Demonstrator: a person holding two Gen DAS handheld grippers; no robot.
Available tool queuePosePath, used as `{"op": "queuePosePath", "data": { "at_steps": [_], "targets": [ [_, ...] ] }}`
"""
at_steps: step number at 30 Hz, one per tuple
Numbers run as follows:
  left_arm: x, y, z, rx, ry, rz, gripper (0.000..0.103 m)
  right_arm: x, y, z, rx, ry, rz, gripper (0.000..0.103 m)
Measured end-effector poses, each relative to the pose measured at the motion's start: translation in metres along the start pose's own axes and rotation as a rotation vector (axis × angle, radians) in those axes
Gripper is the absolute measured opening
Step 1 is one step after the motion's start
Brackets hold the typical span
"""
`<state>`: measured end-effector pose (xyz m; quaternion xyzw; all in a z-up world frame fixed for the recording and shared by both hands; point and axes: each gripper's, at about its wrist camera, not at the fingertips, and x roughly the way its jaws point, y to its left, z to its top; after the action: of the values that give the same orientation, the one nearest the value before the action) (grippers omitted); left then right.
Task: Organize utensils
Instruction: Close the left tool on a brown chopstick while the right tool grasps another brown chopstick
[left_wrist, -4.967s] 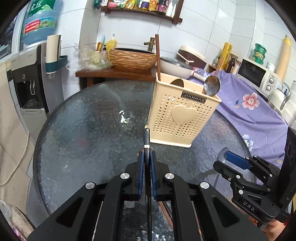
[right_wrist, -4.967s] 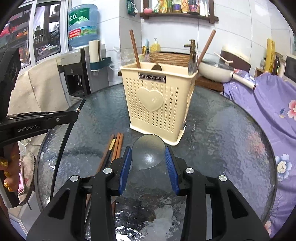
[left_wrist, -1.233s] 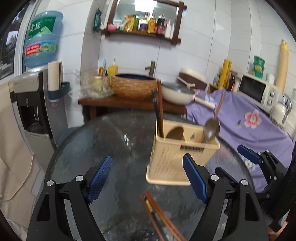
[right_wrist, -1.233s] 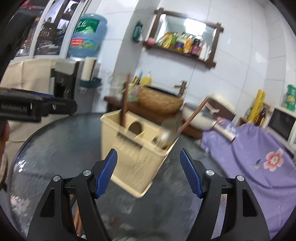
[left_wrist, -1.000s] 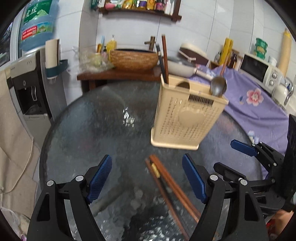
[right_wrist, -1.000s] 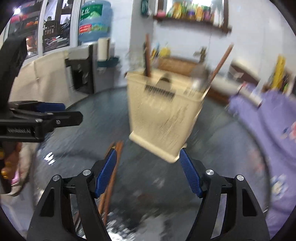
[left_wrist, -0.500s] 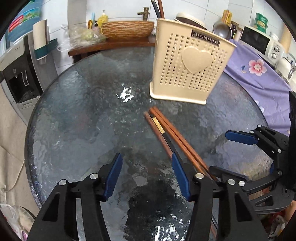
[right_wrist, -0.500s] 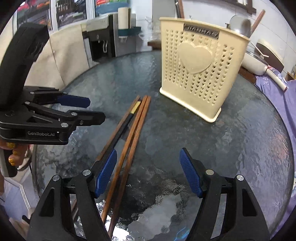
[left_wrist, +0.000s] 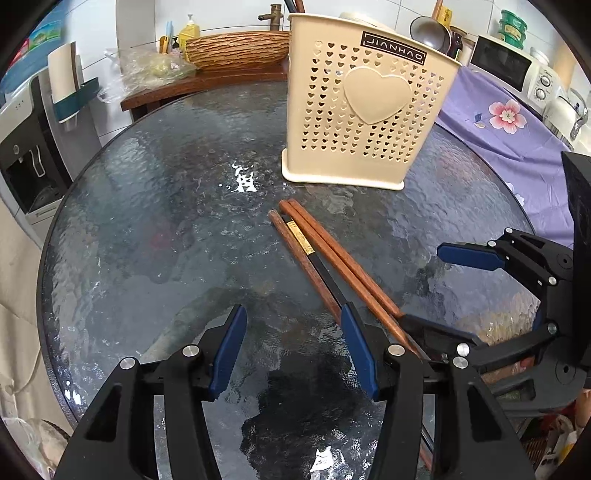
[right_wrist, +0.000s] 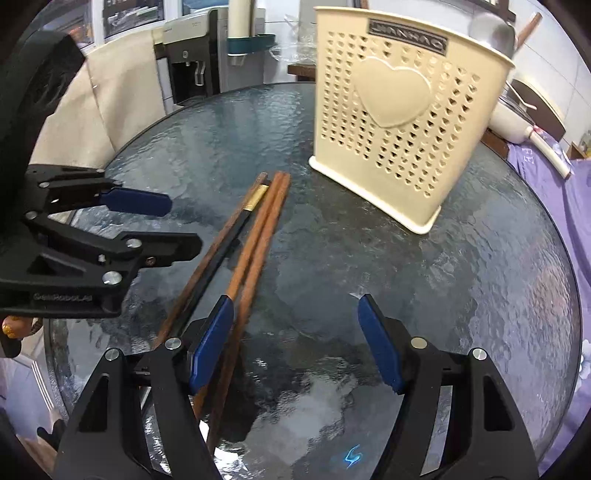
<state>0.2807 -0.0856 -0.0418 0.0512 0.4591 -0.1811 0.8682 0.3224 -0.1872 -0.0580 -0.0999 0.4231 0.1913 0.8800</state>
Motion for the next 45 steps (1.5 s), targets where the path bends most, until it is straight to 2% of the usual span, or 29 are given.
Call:
{"op": "queuePosePath", "data": {
  "at_steps": [7,10,16,24,29,38,40,45],
  "targets": [
    [0.006,-0.006,0.003,0.010,0.011,-0.006,0.052,0.002,-0.004,0.001,0.014,0.006,0.005,0.069],
    [0.010,-0.007,0.003,0.014,0.018,-0.004,0.050,0.004,-0.002,0.000,0.003,0.013,-0.023,0.069],
    [0.010,-0.003,0.003,0.001,0.015,-0.005,0.050,0.004,-0.008,-0.002,0.032,0.012,-0.008,0.069],
    [0.016,-0.004,0.009,0.020,0.018,0.043,0.049,0.005,-0.014,-0.003,0.062,0.014,-0.012,0.069],
    [0.019,0.005,0.017,0.015,0.033,0.053,0.044,0.011,-0.014,0.005,0.083,0.037,-0.012,0.068],
    [0.033,0.021,0.040,0.017,0.063,0.079,0.040,0.026,-0.005,0.030,0.093,0.060,-0.015,0.059],
    [0.036,0.026,0.046,0.009,0.067,0.083,0.039,0.029,-0.003,0.036,0.088,0.061,-0.015,0.052],
    [0.042,0.038,0.057,-0.003,0.071,0.092,0.034,0.040,-0.008,0.052,0.117,0.065,-0.024,0.046]
  ]
}}
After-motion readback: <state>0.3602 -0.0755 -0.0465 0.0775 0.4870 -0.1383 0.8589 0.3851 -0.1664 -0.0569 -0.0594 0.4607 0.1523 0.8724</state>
